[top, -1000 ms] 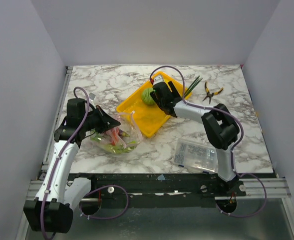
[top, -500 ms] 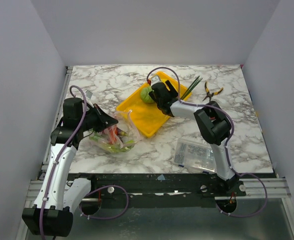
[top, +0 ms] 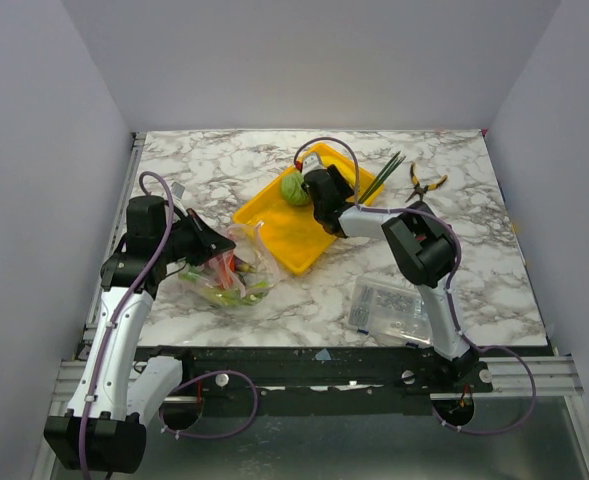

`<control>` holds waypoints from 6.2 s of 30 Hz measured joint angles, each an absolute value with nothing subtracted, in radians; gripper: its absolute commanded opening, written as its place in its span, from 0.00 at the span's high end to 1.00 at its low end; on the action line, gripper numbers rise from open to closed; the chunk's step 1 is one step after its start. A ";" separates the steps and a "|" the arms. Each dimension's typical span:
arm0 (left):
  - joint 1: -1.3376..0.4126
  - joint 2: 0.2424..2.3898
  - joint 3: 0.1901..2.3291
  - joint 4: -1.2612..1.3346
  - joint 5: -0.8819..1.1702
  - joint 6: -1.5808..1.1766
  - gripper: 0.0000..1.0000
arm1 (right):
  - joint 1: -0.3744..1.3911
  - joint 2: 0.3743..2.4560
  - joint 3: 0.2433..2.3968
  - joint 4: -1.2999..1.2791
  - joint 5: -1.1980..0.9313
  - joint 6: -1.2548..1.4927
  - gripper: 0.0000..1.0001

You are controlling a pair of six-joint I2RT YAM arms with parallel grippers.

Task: Place the food in the zip-top bag and seal the zipper
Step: Pick up the fake fruit from the zipper food storage bag, then place the fake fruit in the zipper food storage bag.

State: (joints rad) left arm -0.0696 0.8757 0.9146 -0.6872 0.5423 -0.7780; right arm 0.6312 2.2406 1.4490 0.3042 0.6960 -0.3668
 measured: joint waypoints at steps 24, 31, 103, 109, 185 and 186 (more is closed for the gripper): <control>-0.070 0.878 0.925 -0.690 0.534 -0.774 1.00 | 0.631 2.061 1.308 0.241 0.534 -0.148 1.00; -0.084 0.901 0.902 -0.656 0.550 -0.780 1.00 | 0.631 2.014 1.250 0.233 0.494 -0.078 1.00; -0.349 0.775 0.664 -0.518 0.465 -0.616 1.00 | 0.581 1.990 1.311 0.033 0.280 0.259 1.00; -0.349 0.773 0.682 -0.540 0.456 -0.609 1.00 | 0.572 1.956 1.316 -0.025 0.281 0.289 1.00; -0.124 0.885 1.235 -0.751 0.334 -0.685 1.00 | 0.989 1.448 1.181 0.168 -0.048 0.459 0.19; -0.121 0.885 1.237 -0.751 0.333 -0.684 1.00 | 0.989 1.444 1.182 0.140 -0.030 0.458 0.22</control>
State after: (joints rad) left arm -0.1215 0.8848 1.2369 -0.7506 0.3332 -0.6842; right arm 0.9894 1.4445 1.1824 0.1398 -0.0303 0.4580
